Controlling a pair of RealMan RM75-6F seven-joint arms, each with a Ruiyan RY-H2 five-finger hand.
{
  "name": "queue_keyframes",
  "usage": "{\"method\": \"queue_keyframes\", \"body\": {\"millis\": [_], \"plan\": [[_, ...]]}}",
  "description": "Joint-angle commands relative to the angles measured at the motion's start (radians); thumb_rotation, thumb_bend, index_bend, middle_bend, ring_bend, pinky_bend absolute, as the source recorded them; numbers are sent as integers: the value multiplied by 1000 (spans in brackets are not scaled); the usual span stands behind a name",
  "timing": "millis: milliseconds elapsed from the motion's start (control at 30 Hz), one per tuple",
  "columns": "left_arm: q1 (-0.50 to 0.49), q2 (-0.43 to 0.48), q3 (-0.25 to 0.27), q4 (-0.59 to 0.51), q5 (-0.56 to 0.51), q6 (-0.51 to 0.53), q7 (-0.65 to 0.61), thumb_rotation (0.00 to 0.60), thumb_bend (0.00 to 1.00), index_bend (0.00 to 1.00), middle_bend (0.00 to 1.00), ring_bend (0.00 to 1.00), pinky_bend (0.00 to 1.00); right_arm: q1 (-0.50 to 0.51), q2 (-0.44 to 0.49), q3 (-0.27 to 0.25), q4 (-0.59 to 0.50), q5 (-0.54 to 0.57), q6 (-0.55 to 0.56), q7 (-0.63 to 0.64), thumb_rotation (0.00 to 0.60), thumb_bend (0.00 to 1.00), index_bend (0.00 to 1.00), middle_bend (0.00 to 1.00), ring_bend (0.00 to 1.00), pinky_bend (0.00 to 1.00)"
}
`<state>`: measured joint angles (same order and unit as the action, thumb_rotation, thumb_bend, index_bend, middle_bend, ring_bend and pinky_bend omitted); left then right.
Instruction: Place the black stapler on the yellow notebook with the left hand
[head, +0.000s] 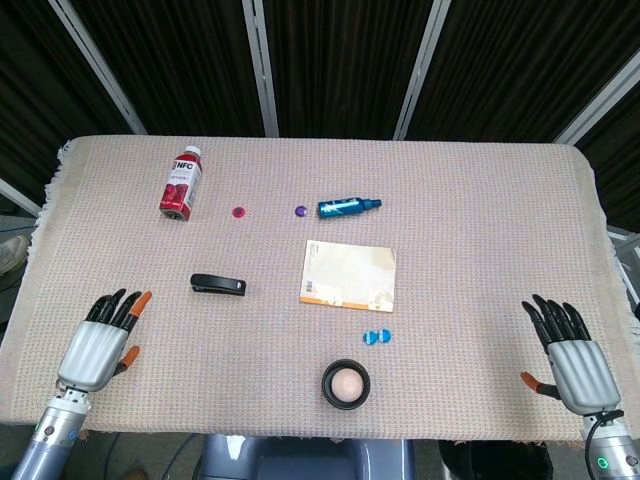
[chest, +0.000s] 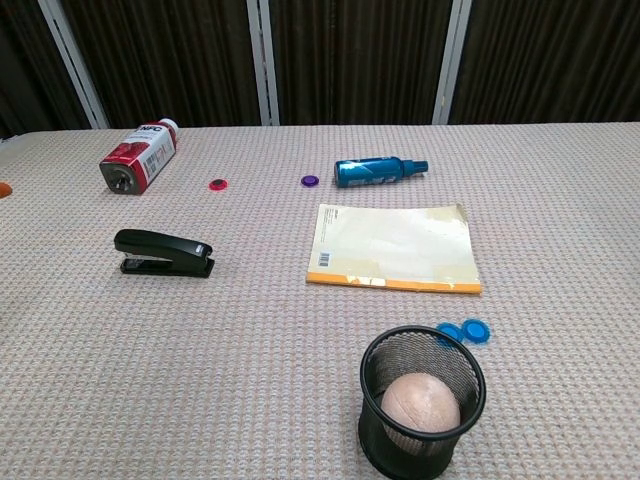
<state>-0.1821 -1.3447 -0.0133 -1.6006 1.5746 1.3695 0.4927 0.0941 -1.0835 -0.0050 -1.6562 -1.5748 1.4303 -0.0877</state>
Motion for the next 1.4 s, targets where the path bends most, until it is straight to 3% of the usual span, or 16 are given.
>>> {"method": "queue_keyframes", "body": {"millis": [33, 333, 533, 1000, 1400], "plan": [[-52, -63, -56, 49, -55, -54, 49, 600, 282, 76, 122, 89, 183, 1, 3, 0, 0, 4, -3, 10, 600, 83, 0, 0, 0, 0], [-188, -203, -160, 178, -178, -198, 73, 600, 298, 97, 144, 107, 189, 16, 17, 22, 6, 41, -29, 58, 600, 86, 0, 0, 0, 0], [-275, -259, -200, 258, -236, -296, 62, 600, 307, 105, 153, 114, 190, 41, 20, 46, 15, 91, -75, 75, 600, 84, 0, 0, 0, 0], [-384, -336, -212, 359, -325, -424, 9, 600, 312, 139, 184, 140, 199, 39, 31, 47, 13, 88, -66, 101, 600, 84, 0, 0, 0, 0], [-430, -379, -209, 421, -368, -455, -17, 600, 332, 484, 426, 376, 422, 41, 34, 48, 17, 90, -69, 116, 600, 85, 0, 0, 0, 0]]}}
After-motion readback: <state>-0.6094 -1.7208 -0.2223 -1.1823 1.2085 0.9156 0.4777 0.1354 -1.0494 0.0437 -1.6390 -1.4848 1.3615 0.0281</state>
